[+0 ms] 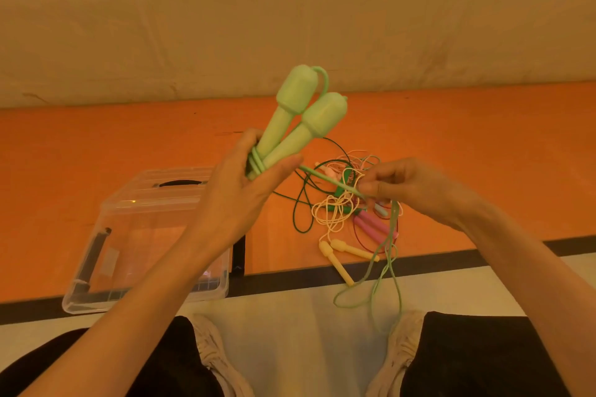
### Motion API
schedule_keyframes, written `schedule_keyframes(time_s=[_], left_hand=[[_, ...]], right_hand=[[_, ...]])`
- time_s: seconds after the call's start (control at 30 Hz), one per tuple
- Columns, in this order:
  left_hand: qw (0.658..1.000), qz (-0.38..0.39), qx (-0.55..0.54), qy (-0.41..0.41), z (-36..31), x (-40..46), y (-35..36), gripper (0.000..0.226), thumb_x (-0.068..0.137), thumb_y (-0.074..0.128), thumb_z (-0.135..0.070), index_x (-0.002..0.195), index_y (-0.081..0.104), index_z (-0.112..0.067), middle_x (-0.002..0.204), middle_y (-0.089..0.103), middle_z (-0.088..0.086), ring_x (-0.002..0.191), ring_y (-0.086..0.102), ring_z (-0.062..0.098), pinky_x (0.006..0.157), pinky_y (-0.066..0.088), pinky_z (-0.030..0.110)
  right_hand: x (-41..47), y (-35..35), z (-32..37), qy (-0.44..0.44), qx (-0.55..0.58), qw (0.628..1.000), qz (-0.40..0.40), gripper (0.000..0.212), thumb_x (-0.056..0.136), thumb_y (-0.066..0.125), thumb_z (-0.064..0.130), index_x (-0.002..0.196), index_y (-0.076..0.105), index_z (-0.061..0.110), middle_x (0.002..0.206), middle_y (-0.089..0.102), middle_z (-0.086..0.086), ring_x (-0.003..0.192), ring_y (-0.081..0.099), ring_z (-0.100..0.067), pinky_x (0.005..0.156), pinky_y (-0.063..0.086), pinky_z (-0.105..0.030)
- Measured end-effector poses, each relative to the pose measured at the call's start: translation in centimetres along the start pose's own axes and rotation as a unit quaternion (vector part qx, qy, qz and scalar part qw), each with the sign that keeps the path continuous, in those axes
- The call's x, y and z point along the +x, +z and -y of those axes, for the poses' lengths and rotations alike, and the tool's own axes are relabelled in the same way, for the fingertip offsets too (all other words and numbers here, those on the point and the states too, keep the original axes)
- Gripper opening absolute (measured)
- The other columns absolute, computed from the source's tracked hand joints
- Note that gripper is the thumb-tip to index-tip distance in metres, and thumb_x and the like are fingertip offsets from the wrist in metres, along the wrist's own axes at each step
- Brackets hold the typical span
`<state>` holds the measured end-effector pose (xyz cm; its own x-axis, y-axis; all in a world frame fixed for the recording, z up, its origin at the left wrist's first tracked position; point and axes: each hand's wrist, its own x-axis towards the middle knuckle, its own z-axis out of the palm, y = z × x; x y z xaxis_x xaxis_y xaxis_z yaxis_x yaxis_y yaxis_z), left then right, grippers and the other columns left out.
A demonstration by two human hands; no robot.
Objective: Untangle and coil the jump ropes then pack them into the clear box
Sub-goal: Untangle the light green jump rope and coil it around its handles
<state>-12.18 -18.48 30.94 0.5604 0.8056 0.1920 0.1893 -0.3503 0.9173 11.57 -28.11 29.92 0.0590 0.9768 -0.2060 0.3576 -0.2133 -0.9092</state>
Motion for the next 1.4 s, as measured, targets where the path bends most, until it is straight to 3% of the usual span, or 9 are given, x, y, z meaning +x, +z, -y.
schedule_keyframes(time_s=[0.1,0.23,0.4,0.6,0.77,0.97,1.1,1.23,1.4], left_hand=[[0.998,-0.022,0.059,-0.001,0.5,0.0,-0.1,0.034,0.082,0.061,-0.052,0.092,0.052,-0.021,0.072,0.053,-0.003,0.063,0.05,0.014,0.055,0.039,0.031],[0.992,-0.026,0.121,0.006,0.8,-0.1,0.2,0.029,0.085,0.063,-0.049,0.088,0.048,-0.024,0.066,0.05,-0.019,0.057,0.045,0.005,0.048,0.033,0.019],[0.986,-0.027,0.163,0.0,1.5,0.2,0.4,0.036,0.083,0.063,-0.053,0.097,0.053,-0.021,0.082,0.056,-0.003,0.074,0.053,0.017,0.065,0.045,0.043],[0.983,-0.009,0.182,0.01,1.5,0.0,0.7,0.038,0.081,0.062,-0.061,0.106,0.054,-0.033,0.078,0.057,-0.008,0.072,0.054,0.009,0.065,0.046,0.042],[0.962,0.019,0.271,-0.004,1.5,-0.3,1.2,0.048,0.075,0.047,-0.073,0.1,0.049,-0.031,0.067,0.048,-0.01,0.063,0.046,0.011,0.056,0.037,0.036],[0.97,0.02,0.243,0.023,1.5,-0.1,0.9,0.052,0.081,0.055,-0.063,0.128,0.05,-0.041,0.098,0.061,-0.015,0.089,0.057,0.011,0.072,0.047,0.04],[0.961,0.052,0.27,0.034,1.1,-0.1,1.0,0.059,0.078,0.042,-0.072,0.127,0.051,-0.042,0.09,0.061,-0.013,0.08,0.057,0.01,0.067,0.047,0.037],[0.92,0.044,0.386,0.057,1.4,-1.1,2.4,0.07,0.083,0.023,-0.076,0.128,0.052,-0.032,0.102,0.063,-0.005,0.087,0.063,0.024,0.078,0.047,0.044],[0.893,0.049,0.439,0.083,1.4,-1.1,3.2,0.076,0.085,-0.002,-0.068,0.131,0.046,-0.031,0.099,0.062,-0.004,0.087,0.062,0.027,0.064,0.046,0.038]], right_hand=[[-0.9,0.8,0.2,0.004,0.0,0.996,0.089,0.007,0.086,0.065,0.009,0.086,0.072,0.011,0.069,0.068,0.002,0.065,0.059,-0.002,0.063,0.043,-0.011],[-1.6,1.4,0.8,0.016,-0.001,0.989,0.148,0.013,0.089,0.062,0.009,0.093,0.074,0.007,0.065,0.065,0.002,0.061,0.053,-0.006,0.06,0.044,-0.014],[-1.7,2.8,1.5,0.012,-0.005,0.976,0.218,0.019,0.089,0.06,0.018,0.097,0.075,0.009,0.067,0.063,-0.001,0.065,0.053,-0.006,0.065,0.043,-0.016],[-2.0,3.5,2.7,-0.013,0.013,0.958,0.285,0.019,0.092,0.056,0.019,0.1,0.072,0.012,0.071,0.06,-0.01,0.069,0.051,-0.015,0.069,0.044,-0.02],[-2.0,4.0,3.2,-0.024,0.015,0.949,0.314,0.019,0.096,0.052,0.011,0.099,0.07,0.01,0.073,0.061,-0.005,0.071,0.055,-0.013,0.073,0.046,-0.022],[-2.3,3.6,3.4,-0.04,0.032,0.95,0.307,0.023,0.099,0.044,0.014,0.094,0.066,0.008,0.078,0.062,-0.007,0.078,0.058,-0.011,0.08,0.044,-0.018],[-2.4,3.2,3.5,-0.053,0.085,0.952,0.288,0.024,0.098,0.041,0.01,0.09,0.063,0.005,0.075,0.061,-0.006,0.068,0.055,0.003,0.069,0.041,-0.008],[-2.2,3.1,3.2,-0.074,0.091,0.946,0.301,0.025,0.096,0.042,0.016,0.089,0.064,0.006,0.075,0.063,-0.001,0.074,0.057,-0.004,0.075,0.042,-0.015],[-2.2,2.8,2.8,-0.086,0.166,0.935,0.303,0.025,0.096,0.045,0.026,0.087,0.064,0.012,0.075,0.06,0.002,0.069,0.049,-0.013,0.072,0.04,-0.034]])
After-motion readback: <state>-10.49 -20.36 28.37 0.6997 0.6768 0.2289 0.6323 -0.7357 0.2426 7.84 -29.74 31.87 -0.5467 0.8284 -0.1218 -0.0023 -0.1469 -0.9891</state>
